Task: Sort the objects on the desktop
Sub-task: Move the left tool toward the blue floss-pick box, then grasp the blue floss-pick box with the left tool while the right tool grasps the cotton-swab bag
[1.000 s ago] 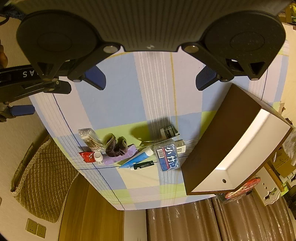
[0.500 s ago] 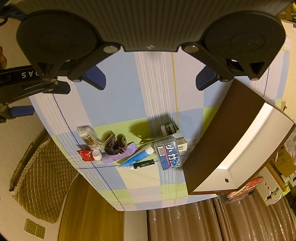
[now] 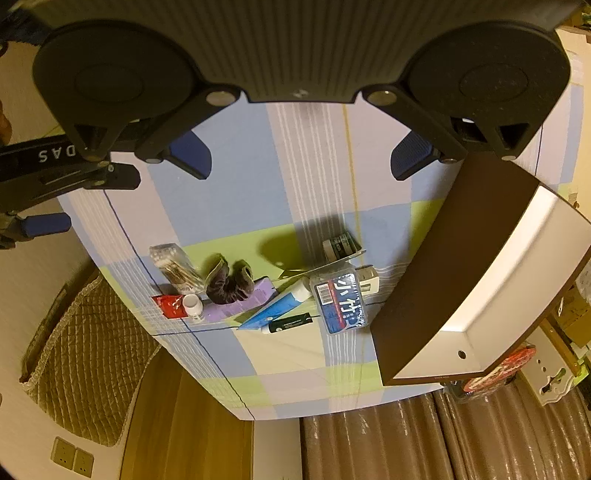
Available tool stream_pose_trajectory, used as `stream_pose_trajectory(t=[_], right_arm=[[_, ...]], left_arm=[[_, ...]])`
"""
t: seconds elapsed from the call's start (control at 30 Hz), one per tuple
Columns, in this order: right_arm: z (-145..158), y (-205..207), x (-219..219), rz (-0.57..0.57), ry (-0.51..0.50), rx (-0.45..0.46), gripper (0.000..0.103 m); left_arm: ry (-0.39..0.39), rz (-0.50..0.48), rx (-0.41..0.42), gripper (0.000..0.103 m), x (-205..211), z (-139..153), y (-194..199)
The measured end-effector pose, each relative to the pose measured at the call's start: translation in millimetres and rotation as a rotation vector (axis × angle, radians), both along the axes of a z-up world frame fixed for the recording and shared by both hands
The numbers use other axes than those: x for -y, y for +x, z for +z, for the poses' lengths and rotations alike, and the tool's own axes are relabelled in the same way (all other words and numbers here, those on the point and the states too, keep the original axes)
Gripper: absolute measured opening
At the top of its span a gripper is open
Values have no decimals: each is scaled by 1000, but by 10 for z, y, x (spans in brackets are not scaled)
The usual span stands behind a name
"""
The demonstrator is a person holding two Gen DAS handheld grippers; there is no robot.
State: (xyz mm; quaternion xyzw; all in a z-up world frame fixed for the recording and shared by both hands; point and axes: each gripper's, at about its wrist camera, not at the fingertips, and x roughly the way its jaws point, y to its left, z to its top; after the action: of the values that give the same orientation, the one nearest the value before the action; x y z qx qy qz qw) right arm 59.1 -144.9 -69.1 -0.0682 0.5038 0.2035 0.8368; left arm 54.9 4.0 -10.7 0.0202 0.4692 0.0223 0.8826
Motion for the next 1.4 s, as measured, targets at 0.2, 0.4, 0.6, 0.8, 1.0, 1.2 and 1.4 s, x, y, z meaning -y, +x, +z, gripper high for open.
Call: stream_pose_trajectory(t=[0.2,0.4,0.6,0.8,1.0,1.2,1.4], right_arm=[[-105,148,82,-25,37,-31,103],[-132,344,167,-59,48,-4,103],[-186,591,201,-79,57,-10,103],[-277,852,185,-67,54,-1,103],[-454,1125,141,-40,47,-35,103],[-579,1307,164,-28,51,-62,103],[-634,1400,173,-4,62,-77,103]], left_arm=[[19,2,13,102,-177,-117,104],[25,-17,21,97,-311,-123,301],[-9,-32,33,94,-358,-55,674],[-24,-19,30,94,-393,-103,1132],[-28,3,-7,87,-461,-295,1565],[-33,24,-58,81,-551,-519,1890],[-31,41,-105,68,-576,-709,2080]])
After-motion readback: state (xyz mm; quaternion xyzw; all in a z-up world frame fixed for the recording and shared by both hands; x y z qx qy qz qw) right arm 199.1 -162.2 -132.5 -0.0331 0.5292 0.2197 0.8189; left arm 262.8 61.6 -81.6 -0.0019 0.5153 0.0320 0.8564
